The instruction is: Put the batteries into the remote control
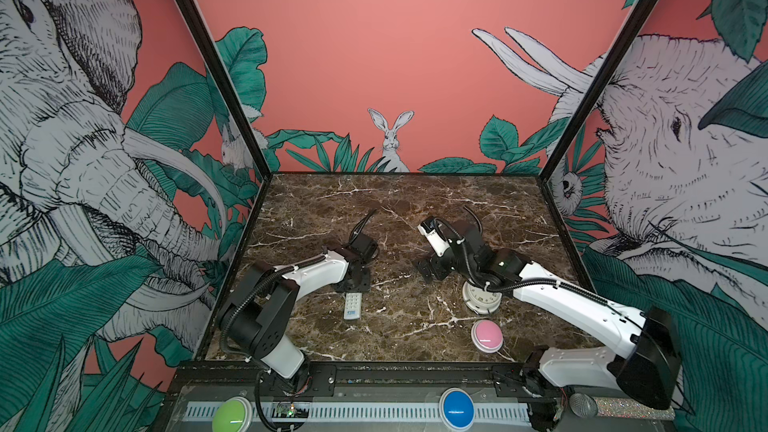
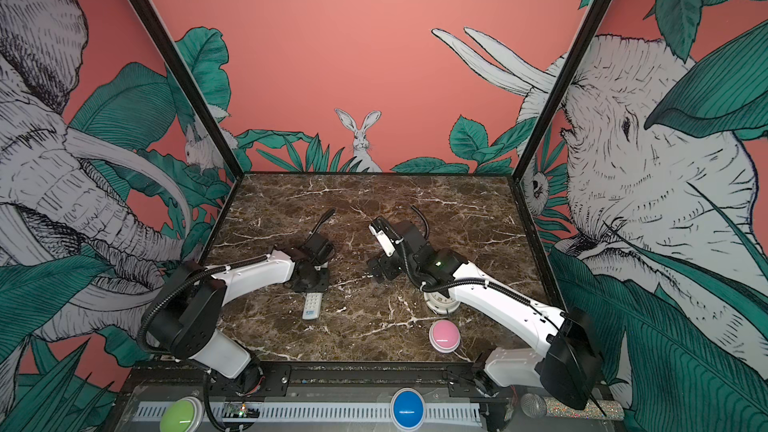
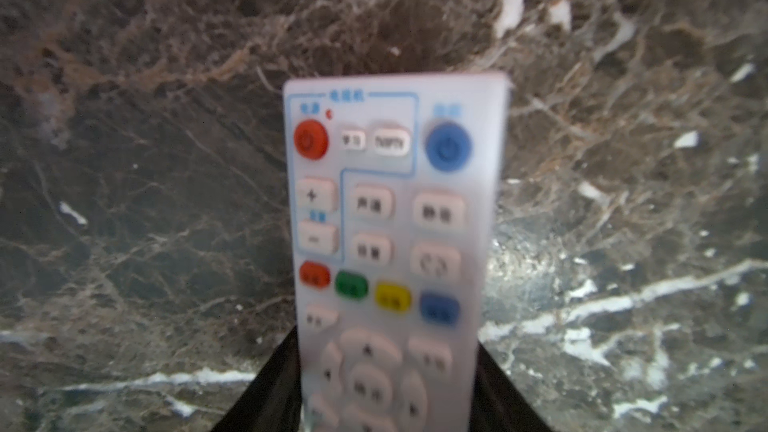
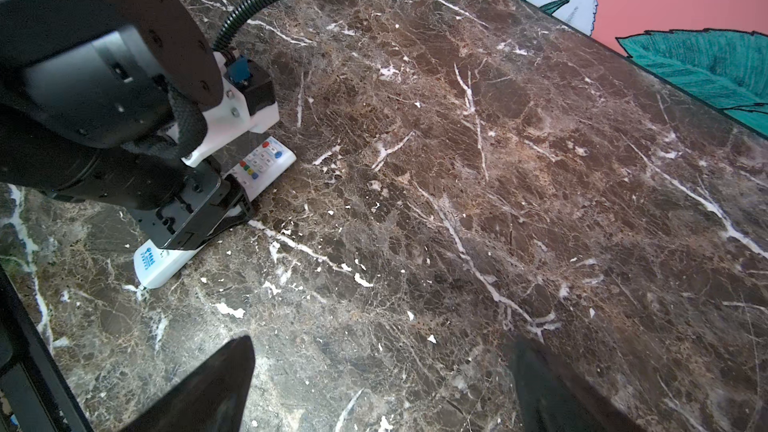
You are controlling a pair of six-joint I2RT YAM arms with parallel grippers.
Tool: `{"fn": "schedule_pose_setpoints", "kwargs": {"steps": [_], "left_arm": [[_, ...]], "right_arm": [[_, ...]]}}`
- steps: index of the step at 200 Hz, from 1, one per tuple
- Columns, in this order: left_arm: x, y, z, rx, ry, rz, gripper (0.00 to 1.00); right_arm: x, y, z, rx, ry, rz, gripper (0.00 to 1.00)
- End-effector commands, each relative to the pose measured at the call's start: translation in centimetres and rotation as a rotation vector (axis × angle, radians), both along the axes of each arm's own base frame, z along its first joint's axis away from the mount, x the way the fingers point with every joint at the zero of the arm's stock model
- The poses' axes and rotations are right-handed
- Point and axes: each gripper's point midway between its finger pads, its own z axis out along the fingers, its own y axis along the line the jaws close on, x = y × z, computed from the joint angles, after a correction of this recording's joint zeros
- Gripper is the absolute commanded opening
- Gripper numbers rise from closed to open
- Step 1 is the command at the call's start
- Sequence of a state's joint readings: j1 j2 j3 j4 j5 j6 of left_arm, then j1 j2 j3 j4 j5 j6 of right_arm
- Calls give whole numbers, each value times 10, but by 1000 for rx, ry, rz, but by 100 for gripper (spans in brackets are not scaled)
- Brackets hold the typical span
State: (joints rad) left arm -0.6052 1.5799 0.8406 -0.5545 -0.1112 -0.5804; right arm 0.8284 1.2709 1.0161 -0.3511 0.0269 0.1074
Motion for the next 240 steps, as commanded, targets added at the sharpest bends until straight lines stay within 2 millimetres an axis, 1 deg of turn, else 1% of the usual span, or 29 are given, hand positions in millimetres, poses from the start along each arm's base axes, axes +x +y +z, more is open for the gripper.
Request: {"fn": "schedule_pose_setpoints", "kwargs": {"steps": [1,8,25,49,74,97,116,145,166,189,216,240], "left_arm": [[-17,9,-17,36,59,3,61],[-18,10,-17,35,57,4,61],[-17,8,-15,26,49,4,67],[-17,7,-11,10,41,3,68],[-16,6,-2,-8,20,-2,78],[-14,5,16,-24,-23,-20,90],[-10,5,35,-40,-81,-51,98],[1,11,70,-38,-225,-103,99],[8,25,93,-6,-321,-112,99],[16,50,110,9,-401,-69,99],[21,93,127,63,-508,66,99],[24,122,134,93,-578,194,99]], "right_arm": [[0,-10,8,-4,-29,-17,99],[0,-11,9,-5,-33,-19,99],[0,-14,11,-9,-40,-26,99],[0,-18,15,-12,-52,-38,99],[0,-25,15,-22,-57,-62,99],[-1,-37,13,-41,-54,-98,99],[1,-53,12,-42,-51,-151,99],[5,-83,13,-18,-69,-258,99],[10,-111,14,-12,-99,-354,99],[16,-144,11,-26,-134,-457,99],[25,-179,0,-20,-150,-571,99],[35,-211,-9,0,-164,-689,99]]}}
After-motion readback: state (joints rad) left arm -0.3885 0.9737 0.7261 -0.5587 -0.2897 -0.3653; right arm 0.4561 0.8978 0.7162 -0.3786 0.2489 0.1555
